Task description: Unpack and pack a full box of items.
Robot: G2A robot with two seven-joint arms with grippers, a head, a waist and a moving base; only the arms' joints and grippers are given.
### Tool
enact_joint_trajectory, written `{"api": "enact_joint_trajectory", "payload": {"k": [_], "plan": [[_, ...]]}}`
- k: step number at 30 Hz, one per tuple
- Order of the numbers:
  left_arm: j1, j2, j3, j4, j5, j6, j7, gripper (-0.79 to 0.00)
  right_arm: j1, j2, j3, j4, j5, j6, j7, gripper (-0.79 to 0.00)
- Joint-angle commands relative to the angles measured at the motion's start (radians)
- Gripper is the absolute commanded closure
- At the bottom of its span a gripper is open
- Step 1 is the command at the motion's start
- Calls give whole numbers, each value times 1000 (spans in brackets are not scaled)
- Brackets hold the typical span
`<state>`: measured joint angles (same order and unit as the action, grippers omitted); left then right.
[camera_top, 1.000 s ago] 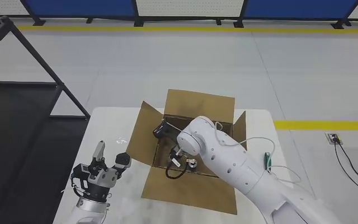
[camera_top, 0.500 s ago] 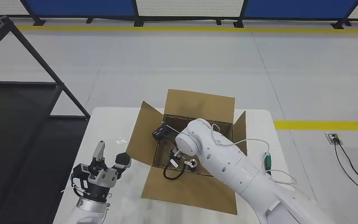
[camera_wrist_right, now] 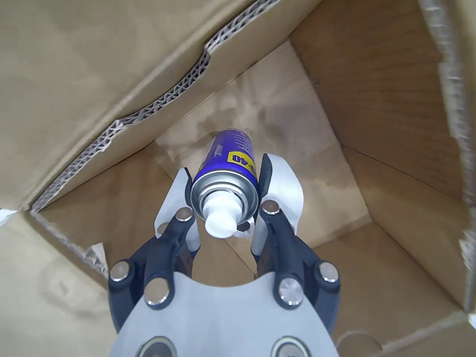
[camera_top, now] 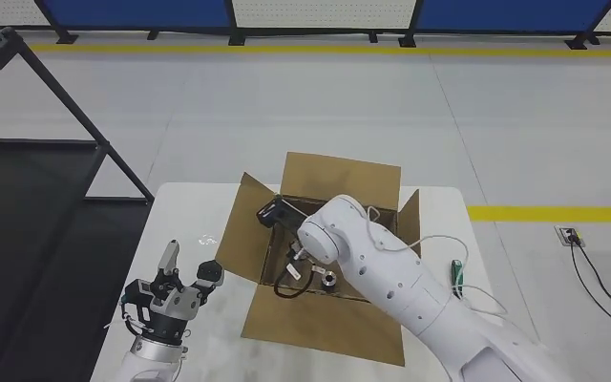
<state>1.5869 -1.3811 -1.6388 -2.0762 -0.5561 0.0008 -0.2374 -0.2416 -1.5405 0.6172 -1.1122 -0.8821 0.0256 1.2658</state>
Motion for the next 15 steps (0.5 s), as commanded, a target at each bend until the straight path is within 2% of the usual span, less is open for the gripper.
{"api": "enact_joint_trajectory", "payload": {"k": [1,10,13,15], "plan": [[0,0,0,0,0,0,0,-785,-30,26,45,-115,-57,32,40,0],[0,0,0,0,0,0,0,-785,-336,145,305,-720,-320,54,213,0],[0,0,0,0,0,0,0,-785,-425,164,364,-858,-373,36,222,0],[0,0,0,0,0,0,0,-785,-439,167,372,-878,-387,32,224,0]]}}
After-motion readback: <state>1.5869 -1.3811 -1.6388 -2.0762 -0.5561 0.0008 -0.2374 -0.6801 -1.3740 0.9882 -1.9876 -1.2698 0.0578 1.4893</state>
